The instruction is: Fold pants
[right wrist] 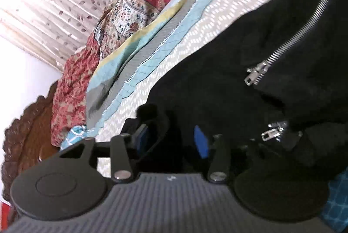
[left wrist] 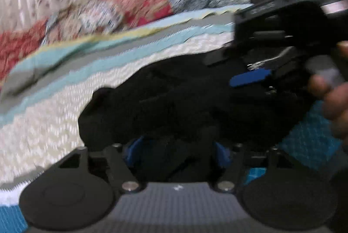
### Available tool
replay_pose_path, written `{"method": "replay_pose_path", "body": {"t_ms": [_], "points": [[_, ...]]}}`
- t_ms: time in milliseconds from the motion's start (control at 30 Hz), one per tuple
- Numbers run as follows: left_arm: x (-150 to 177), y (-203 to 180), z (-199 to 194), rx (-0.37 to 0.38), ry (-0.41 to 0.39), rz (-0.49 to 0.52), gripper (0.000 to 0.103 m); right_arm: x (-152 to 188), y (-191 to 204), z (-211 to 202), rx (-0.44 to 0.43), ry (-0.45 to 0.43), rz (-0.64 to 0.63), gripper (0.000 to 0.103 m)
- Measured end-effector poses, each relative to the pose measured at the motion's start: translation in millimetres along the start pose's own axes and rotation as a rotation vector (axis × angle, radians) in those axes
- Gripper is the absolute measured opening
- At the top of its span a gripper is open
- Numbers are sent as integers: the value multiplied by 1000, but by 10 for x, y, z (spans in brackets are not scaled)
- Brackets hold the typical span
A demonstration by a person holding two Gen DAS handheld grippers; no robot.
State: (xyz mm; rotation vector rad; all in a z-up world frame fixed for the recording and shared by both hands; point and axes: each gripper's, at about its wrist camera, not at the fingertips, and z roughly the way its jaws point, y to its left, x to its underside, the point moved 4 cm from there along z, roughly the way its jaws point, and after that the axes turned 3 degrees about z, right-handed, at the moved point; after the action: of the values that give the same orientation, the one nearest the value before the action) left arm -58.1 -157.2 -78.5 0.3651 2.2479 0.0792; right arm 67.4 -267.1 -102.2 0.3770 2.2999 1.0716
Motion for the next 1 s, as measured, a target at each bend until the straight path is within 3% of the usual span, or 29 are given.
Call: {"method": "replay_pose_path", "body": {"t_ms": [133,267,367,467,500,533,600,667,767,867,933,1000], "points": [[54,265,-335,93,-53,-143,73,61,-18,45,-54,43,-27,74],[214,732,-568,101,-89,-371,75,73,-11,-10,-91,89,-47,82],[348,1073,-542,113,-86,-555,74,70,136,122,-62,135,-115,83],[427,1268,-446,113,-58,-668,72,171,197,293,-11,170,-190,80],[429,1310,-408,115,-51,-687,72,201,225,352,4,181,-222,59],[456,1325,-382,118,-45,-700,72,246,256,356,10,188,-263,46],[468,1284,-350,123,-36,-706,72,281,358,353,28,181,-356,32],[422,1263,-295,127,-32,-696,72,249,470,258,4,136,-436,30],[352,1205,-263,137,-38,-684,72,58,589,38,10,-11,-538,30],[272,1137,-280,151,-52,-668,72,-190,443,-120,67,-127,-522,31],[169,1071,-227,166,-54,-658,72,-244,200,-55,142,-85,-465,34],[58,993,-159,182,-52,-643,72,-204,-67,61,183,30,-388,49]]}}
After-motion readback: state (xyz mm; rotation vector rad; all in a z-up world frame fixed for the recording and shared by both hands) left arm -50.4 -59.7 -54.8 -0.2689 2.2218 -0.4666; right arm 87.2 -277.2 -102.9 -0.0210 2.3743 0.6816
